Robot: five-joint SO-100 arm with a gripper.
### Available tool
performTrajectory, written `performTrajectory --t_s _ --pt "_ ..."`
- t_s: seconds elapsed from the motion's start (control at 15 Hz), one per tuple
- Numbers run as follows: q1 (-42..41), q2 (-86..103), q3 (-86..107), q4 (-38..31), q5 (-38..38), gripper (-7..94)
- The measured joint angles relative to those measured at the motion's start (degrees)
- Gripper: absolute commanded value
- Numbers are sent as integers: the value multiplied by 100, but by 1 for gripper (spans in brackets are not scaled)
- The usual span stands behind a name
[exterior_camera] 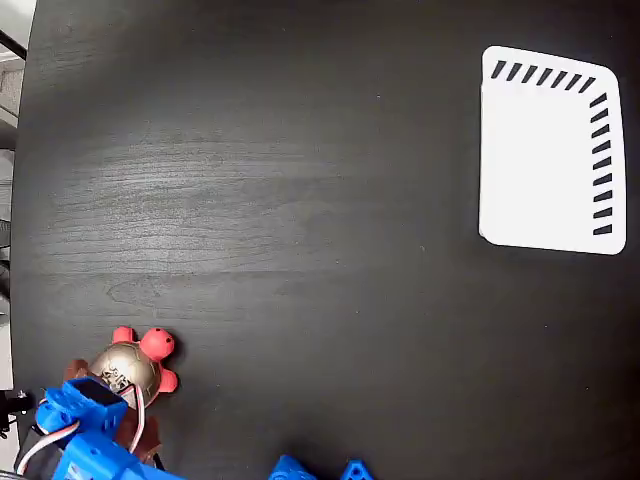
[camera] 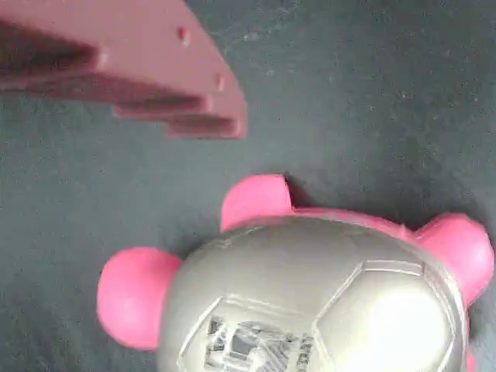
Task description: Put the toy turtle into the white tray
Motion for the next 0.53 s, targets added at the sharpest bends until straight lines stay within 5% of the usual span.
performTrajectory --t_s 0.53 --pt "-220 -817 -26 -527 466 58"
